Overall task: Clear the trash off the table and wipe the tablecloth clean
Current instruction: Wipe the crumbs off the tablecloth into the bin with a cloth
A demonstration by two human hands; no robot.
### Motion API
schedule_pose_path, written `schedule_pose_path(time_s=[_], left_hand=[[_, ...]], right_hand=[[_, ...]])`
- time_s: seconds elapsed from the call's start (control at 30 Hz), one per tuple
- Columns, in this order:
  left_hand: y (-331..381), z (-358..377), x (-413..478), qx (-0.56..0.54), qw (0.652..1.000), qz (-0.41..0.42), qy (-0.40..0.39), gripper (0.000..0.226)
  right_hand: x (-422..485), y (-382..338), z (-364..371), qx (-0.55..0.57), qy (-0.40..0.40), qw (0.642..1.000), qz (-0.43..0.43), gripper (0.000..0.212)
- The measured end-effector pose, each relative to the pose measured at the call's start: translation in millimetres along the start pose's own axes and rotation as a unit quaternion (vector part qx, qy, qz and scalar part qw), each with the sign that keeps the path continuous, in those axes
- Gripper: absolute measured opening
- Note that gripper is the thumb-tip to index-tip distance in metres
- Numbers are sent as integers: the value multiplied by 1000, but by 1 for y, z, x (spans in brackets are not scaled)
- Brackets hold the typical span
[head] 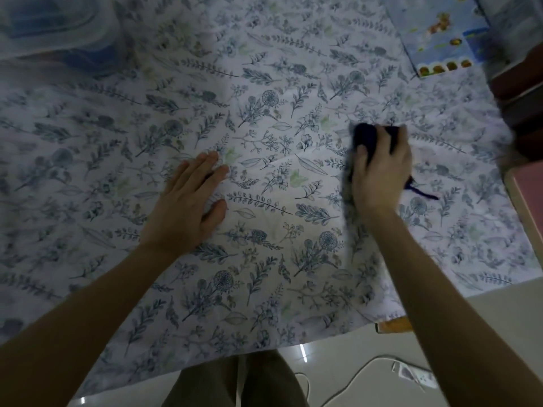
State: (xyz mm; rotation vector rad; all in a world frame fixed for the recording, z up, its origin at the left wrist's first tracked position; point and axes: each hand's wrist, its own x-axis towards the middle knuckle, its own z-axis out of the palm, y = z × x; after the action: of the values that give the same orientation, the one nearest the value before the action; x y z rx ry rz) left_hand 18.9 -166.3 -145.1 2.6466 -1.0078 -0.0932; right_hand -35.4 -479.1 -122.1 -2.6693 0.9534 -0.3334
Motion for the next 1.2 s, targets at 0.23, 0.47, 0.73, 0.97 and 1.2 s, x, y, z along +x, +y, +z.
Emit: schedule_pose_path(time_s=[0.23,0.47,0.73,0.97,1.2], left_hand=[[2,0,0,5,1000,2,4,56],[2,-1,1,-8,1000,-16,-4,57],[0,0,0,4,1000,-12,-8,57],[4,-2,1,5,1000,-20,-11,57],[3,-4,1,15,999,-21,-20,59]], right_hand=[[-109,-45,0,18,-128,943,-307,49],[-154,87,-57,-57,-200,892,-401,49],[-17,51,-37,-13,-73,995,-73,51],[-73,-60,0,-37,-135,937,-321,52],[-126,62,-38,-63,-219,840,-493,59]])
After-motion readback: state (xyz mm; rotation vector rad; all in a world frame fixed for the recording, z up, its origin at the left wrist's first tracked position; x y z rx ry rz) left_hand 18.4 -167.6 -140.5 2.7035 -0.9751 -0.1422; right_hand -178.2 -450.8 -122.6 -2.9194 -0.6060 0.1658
